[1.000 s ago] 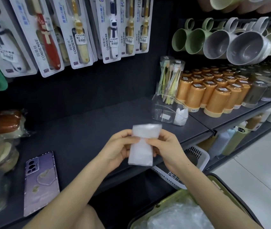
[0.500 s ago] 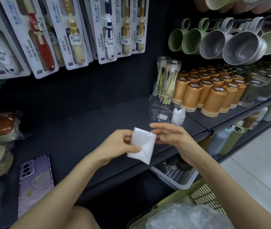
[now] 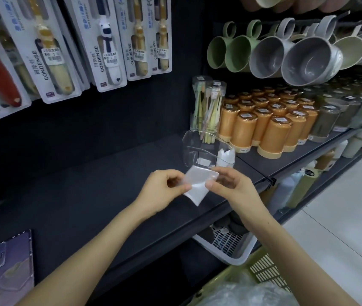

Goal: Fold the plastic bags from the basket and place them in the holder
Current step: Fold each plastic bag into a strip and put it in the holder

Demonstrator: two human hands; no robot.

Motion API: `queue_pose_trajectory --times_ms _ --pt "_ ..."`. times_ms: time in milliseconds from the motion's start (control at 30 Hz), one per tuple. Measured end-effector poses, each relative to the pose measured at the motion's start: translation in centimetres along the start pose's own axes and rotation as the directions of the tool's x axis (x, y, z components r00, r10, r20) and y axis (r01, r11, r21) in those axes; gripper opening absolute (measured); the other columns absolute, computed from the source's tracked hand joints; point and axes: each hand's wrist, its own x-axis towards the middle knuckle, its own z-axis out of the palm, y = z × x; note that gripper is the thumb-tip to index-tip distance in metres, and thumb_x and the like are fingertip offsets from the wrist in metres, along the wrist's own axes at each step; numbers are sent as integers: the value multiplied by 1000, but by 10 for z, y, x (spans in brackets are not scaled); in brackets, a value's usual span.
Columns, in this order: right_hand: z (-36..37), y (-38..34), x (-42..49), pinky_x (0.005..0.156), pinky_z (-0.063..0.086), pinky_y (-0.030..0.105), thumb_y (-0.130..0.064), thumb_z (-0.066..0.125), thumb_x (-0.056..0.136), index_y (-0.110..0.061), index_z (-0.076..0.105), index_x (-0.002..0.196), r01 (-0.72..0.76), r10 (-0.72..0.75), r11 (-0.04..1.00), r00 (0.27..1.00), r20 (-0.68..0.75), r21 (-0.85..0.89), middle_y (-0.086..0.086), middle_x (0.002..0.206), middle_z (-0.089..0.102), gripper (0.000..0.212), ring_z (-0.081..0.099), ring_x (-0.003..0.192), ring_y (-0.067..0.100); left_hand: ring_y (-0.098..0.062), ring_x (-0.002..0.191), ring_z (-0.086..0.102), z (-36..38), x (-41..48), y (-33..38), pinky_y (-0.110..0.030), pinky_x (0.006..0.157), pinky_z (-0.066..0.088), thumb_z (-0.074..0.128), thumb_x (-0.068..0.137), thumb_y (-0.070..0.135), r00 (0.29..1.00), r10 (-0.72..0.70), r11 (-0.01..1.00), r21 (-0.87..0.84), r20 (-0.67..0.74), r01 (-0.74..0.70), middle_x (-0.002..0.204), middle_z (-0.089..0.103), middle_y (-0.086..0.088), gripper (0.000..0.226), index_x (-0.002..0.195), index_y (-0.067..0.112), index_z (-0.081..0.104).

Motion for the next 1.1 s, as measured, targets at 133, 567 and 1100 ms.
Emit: queue_pose_trajectory --times_ms 133,567,1100 --pt "-13 7 11 74 50 18 -11 69 87 -11 72 81 3 -3 1000 991 -133 2 10 86 72 6 63 79 9 -9 96 64 13 24 -4 -27 91 50 78 80 17 996 -14 1000 -7 92 14 101 70 6 21 98 25 70" --pt "-86 8 75 93 43 38 -21 76 81 -9 69 70 -214 203 976 960 -193 -38 1 82 73 17 63 91 22 -18 135 40 23 118 -15 -25 106 30 64 91 35 909 -417 839 -393 -23 375 151 38 -4 75 151 11 26" --pt "-33 17 60 98 41 39 -24 79 76 -15 70 65 -203 174 934 977 -123 -295 -5 107 62 16 57 108 19 -12 128 51 -22 18 -43 -20 98 47 58 90 13 961 -276 831 -499 13 245 136 55 5 53 141 15 43"
